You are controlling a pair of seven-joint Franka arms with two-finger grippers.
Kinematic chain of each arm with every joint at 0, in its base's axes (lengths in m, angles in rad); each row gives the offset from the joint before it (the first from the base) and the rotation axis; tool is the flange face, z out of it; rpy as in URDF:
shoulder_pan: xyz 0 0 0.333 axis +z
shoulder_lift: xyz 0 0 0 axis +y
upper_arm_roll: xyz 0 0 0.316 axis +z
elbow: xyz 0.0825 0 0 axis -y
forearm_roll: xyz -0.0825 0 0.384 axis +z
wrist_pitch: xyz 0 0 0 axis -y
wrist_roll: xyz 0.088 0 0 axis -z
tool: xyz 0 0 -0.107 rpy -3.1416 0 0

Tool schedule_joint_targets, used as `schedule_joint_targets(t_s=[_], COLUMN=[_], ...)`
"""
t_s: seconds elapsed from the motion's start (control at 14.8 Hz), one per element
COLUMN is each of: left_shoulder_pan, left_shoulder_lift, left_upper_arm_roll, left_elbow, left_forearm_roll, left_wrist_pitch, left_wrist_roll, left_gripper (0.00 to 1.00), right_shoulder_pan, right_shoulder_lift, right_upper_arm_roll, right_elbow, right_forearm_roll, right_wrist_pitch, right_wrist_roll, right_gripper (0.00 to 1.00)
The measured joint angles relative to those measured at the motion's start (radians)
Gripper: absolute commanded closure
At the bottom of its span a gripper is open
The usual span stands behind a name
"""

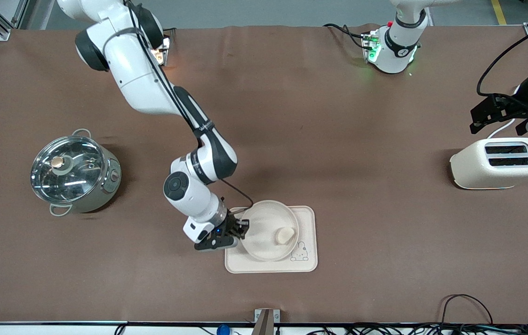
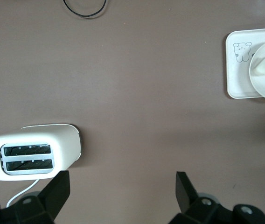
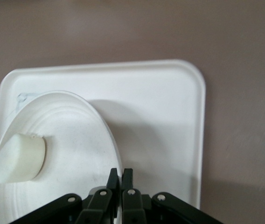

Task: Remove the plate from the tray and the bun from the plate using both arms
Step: 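Lift the plate with the bun off the tray and carry it beyond the tray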

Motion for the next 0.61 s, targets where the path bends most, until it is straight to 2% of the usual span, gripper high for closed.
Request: schedule_joint_targets(t_s=[0.14, 0.34, 0.47, 0.61], left_shoulder_pan=[0.0, 0.0, 0.0, 0.0], left_shoulder_lift=[0.0, 0.0, 0.0, 0.0], left_upper_arm_roll=[0.0, 0.0, 0.0, 0.0], left_elbow=[0.0, 0.0, 0.0, 0.0], left_forearm_roll=[0.0, 0.0, 0.0, 0.0], left_wrist_pitch=[0.0, 0.0, 0.0, 0.0], left_wrist_roll=[0.0, 0.0, 0.0, 0.0], left_gripper=[0.0, 0.0, 0.0, 0.0], right_shoulder_pan=[-0.024, -0.123, -0.196, -0.231], right_shoulder_lift=[-0.114, -0.243, -0.28, -0.289], right_upper_arm_roll=[0.075, 0.236, 0.318, 0.349], right_elbow=[-0.209, -0.507, -0.655, -0.743], right_forearm_roll=[0.004, 0.005, 0.006, 0.006], right_wrist_pitch=[0.122, 0.307, 0.423, 0.487], right_wrist_roll=[-0.02, -0.06, -0.113, -0.145], right_gripper=[1.0, 1.0, 1.0, 0.98])
